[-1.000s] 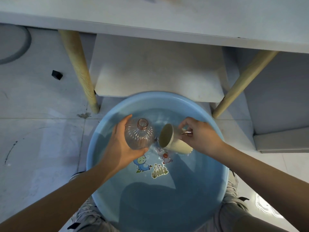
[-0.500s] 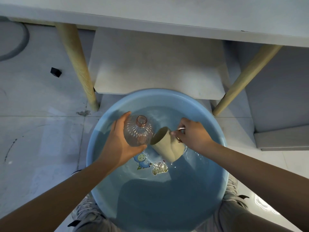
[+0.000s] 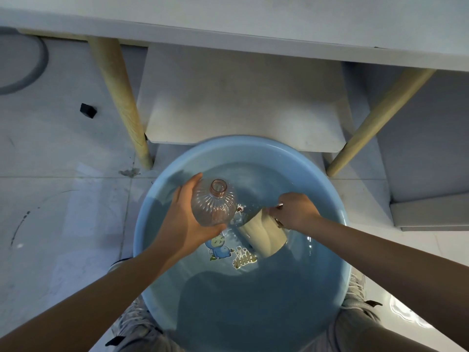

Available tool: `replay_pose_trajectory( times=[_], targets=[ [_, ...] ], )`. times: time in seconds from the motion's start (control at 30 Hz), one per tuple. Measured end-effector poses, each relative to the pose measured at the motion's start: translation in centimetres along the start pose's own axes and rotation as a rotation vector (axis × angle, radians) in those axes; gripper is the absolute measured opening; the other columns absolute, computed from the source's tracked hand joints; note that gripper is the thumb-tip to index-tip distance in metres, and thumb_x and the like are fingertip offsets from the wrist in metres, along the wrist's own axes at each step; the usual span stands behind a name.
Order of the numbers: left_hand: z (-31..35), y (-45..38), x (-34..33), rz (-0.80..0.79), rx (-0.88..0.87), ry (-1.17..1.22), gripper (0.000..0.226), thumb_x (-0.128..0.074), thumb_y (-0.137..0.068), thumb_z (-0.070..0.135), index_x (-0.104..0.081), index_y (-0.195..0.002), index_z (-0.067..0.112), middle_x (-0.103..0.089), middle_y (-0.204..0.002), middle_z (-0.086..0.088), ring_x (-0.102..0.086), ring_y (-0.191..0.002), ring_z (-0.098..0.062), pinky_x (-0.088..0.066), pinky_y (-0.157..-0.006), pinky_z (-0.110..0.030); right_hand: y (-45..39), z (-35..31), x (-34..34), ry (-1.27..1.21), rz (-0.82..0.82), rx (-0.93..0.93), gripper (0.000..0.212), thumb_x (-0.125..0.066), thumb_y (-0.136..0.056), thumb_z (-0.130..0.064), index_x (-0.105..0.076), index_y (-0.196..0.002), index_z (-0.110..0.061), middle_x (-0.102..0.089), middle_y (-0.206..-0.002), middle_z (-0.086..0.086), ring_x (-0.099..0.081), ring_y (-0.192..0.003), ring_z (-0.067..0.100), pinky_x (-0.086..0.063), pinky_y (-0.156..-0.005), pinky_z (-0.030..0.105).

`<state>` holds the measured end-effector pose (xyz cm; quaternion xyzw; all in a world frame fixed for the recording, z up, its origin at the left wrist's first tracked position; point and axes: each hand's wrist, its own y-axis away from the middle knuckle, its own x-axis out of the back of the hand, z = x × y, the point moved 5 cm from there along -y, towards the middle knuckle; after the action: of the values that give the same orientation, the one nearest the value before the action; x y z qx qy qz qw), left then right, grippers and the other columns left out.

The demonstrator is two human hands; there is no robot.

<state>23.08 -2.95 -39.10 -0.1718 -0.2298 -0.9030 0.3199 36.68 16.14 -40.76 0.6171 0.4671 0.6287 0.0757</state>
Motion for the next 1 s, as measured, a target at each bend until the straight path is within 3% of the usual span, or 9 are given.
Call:
replay_pose_trajectory(
  times=[0.13,0.27,0.33,0.43,0.67,0.8,1.0],
  targets=[
    [0.0,-0.1,0.1,0.002,-0.005,-0.007,0.108,-0.091,-0.057,0.024,-0.026,-0.143,0.035,-0.034,-0.138,0.011,-0.036,-0.127,-0.005,-0.034,-0.108,-0.026,-0.1,0.9,-0.1,-0.078,-0.035,-0.054,0.043,-0.049,-0.093,-0.039,-0.051,-0.06,-0.011,-0.05,-0.067,0.001,-0.05,-0.076,0.022,-0.036,-0.059,0.025],
    [-0.1,-0.1,0.3,0.013,-0.004,-0.009,0.11,-0.091,-0.056,0.024,-0.026,-0.144,0.034,-0.035,-0.138,0.011,-0.036,-0.126,-0.005,-0.034,-0.107,-0.026,0.5,1.7,0.0,-0.3,0.013,-0.109,0.054,-0.045,-0.094,-0.048,-0.043,-0.057,-0.01,-0.045,-0.057,0.002,-0.047,-0.06,0.017,-0.033,-0.051,0.025],
    [-0.4,-0.2,0.5,0.03,0.004,-0.008,0.11,-0.091,-0.055,0.025,-0.026,-0.144,0.035,-0.036,-0.138,0.012,-0.038,-0.127,-0.006,-0.035,-0.109,-0.03,1.2,2.0,0.4,-0.383,0.088,-0.101,0.054,-0.048,-0.094,-0.045,-0.038,-0.053,-0.01,-0.041,-0.049,-0.001,-0.043,-0.053,0.016,-0.031,-0.048,0.022],
    [-0.5,-0.4,0.5,0.046,0.005,0.003,0.109,-0.091,-0.056,0.026,-0.026,-0.143,0.036,-0.036,-0.139,0.013,-0.037,-0.13,-0.005,-0.034,-0.11,-0.031,2.0,1.8,1.6,-0.412,0.276,0.003,0.052,-0.054,-0.091,-0.026,-0.035,-0.045,-0.014,-0.044,-0.042,-0.001,-0.04,-0.051,0.019,-0.032,-0.045,0.016],
    [-0.1,0.0,0.6,0.074,-0.008,-0.003,0.108,-0.09,-0.057,0.023,-0.026,-0.143,0.035,-0.035,-0.135,0.018,-0.034,-0.125,0.001,-0.03,-0.104,-0.018,3.4,0.8,5.4,-0.474,0.538,0.119,0.041,-0.06,-0.084,-0.018,-0.045,-0.05,-0.002,-0.037,-0.051,0.017,-0.029,-0.05,0.015,-0.029,-0.047,0.022],
    [0.2,0.2,0.3,0.045,-0.008,-0.041,0.107,-0.09,-0.057,0.025,-0.026,-0.142,0.037,-0.035,-0.141,0.011,-0.036,-0.127,-0.004,-0.033,-0.106,-0.025,4.3,0.3,7.5,-0.522,0.607,0.154,0.038,-0.059,-0.083,-0.017,-0.045,-0.053,0.003,-0.043,-0.06,0.026,-0.028,-0.051,0.013,-0.024,-0.045,0.025],
    [0.8,0.5,0.0,0.034,-0.039,-0.084,0.104,-0.091,-0.056,0.029,-0.024,-0.134,0.048,-0.033,-0.134,0.016,-0.037,-0.117,0.003,-0.035,-0.096,-0.018,5.4,-0.8,9.6,-0.505,0.716,0.245,0.039,-0.06,-0.084,-0.016,-0.049,-0.055,0.008,-0.035,-0.047,0.01,-0.031,-0.046,0.013,-0.026,-0.044,0.019]
  ],
)
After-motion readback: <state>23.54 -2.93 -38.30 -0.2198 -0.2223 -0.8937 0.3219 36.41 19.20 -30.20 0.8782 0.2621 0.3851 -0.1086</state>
